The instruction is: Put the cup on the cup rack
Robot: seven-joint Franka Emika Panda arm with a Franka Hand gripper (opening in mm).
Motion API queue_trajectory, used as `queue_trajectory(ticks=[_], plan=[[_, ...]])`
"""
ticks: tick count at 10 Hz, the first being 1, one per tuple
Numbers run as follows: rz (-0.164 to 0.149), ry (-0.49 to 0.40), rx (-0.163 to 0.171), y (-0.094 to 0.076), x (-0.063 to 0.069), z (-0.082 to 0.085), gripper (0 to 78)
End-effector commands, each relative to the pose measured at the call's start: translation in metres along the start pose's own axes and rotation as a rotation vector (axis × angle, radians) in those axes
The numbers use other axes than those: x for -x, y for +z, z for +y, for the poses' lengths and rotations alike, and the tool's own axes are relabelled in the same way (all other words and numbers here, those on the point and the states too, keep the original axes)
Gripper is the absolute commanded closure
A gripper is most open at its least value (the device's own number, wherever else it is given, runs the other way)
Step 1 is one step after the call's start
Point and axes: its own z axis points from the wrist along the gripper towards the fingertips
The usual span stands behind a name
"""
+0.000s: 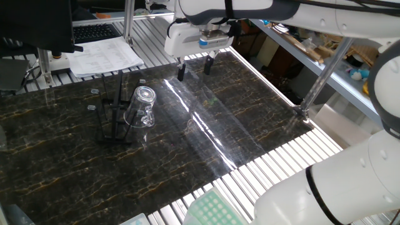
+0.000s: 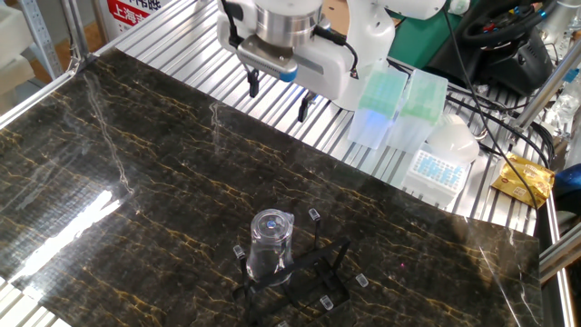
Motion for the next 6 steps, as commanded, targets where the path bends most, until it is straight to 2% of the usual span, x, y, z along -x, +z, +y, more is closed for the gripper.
queue_trajectory(ticks=[1,4,6], plan=[[-0.006,0.013,-0.001,-0.0016,-0.0019,-0.0003,0.1],[-0.033,0.039,0.0,-0.006,-0.0066,-0.0013,0.1],[-0.037,0.044,-0.002,-0.0068,-0.0075,-0.0016,0.1]])
